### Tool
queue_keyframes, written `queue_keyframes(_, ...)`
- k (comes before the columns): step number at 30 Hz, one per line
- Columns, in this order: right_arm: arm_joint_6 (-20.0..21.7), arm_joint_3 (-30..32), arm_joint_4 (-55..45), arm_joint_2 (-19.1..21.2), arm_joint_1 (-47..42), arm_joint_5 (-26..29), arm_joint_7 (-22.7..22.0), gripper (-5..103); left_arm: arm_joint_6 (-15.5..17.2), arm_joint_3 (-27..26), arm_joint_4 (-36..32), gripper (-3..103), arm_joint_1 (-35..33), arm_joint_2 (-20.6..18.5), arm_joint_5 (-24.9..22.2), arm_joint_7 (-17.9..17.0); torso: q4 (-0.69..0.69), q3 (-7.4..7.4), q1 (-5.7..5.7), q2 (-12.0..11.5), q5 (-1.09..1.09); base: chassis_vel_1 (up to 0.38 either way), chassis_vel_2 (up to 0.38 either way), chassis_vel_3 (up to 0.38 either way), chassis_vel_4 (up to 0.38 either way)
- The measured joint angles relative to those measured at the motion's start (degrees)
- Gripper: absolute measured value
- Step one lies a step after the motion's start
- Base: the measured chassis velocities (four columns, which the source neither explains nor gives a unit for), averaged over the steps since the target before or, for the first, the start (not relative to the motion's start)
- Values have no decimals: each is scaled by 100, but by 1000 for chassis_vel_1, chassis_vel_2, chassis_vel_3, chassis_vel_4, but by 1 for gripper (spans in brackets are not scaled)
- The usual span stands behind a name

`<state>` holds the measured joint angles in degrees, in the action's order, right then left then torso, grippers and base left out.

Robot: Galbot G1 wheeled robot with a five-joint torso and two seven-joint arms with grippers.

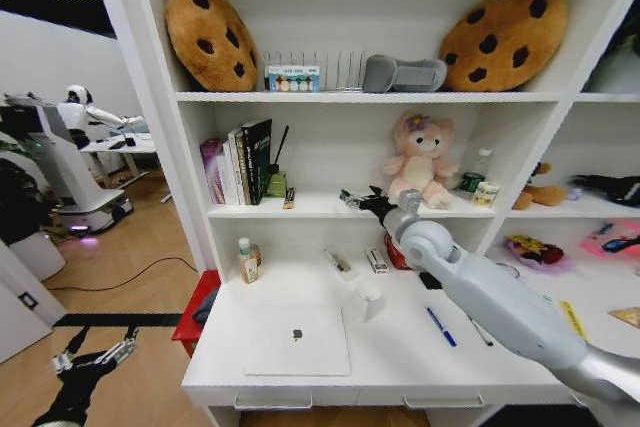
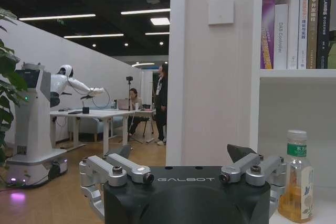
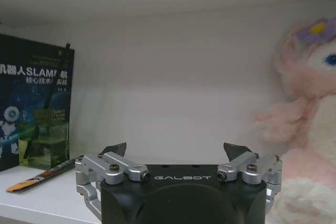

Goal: Organize the objects on the table.

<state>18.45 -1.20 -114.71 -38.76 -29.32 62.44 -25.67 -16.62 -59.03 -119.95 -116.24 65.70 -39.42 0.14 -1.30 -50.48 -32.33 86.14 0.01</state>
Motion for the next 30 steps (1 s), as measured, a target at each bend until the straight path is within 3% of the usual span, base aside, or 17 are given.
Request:
queue_keyframes(4, 56, 717, -726, 338, -661, 38, -174, 100, 0, -1, 0, 100, 0, 0, 0, 0, -1, 1, 0, 0, -2, 0, 0, 0, 0)
queue_keyframes(7, 252, 1755, -1518, 617, -1733, 75, -403, 100, 0, -1, 0, 100, 0, 0, 0, 0, -2, 1, 2, 1, -1, 0, 0, 0, 0)
queue_keyframes(8, 252, 1755, -1518, 617, -1733, 75, -403, 100, 0, -1, 0, 100, 0, 0, 0, 0, -2, 1, 2, 1, -1, 0, 0, 0, 0)
queue_keyframes(13, 338, 3160, -2032, 552, -3169, -54, -459, 100, 0, -1, 0, 100, 0, 0, 0, 0, 1, 1, 1, 1, -1, 0, 0, 0, 0)
queue_keyframes(14, 338, 3160, -2032, 552, -3169, -54, -459, 100, 0, -1, 0, 100, 0, 0, 0, 0, 1, 1, 1, 1, -1, 0, 0, 0, 0)
queue_keyframes(16, 233, 3895, -2060, 359, -4091, -262, -283, 100, 0, -1, 0, 100, 0, 0, 0, 0, 0, 1, 1, 0, 0, 0, 0, 0, 0)
queue_keyframes(20, 31, 4558, -1985, 45, -5001, -498, -47, 100, 0, -1, 0, 100, 0, 0, 0, 1, 0, 0, 2, 0, 1, 0, 0, 0, 0)
queue_keyframes(21, -152, 4892, -1894, -199, -5510, -720, 158, 100, 0, -1, 0, 100, 0, 0, 0, 0, -1, 1, 2, 1, -1, 0, 0, 0, 0)
queue_keyframes(30, -701, 5189, -1316, -914, -6704, -1281, 427, 100, 0, -1, 0, 100, 0, 0, 0, 1, 0, 1, 1, 0, -2, 0, 0, 0, 0)
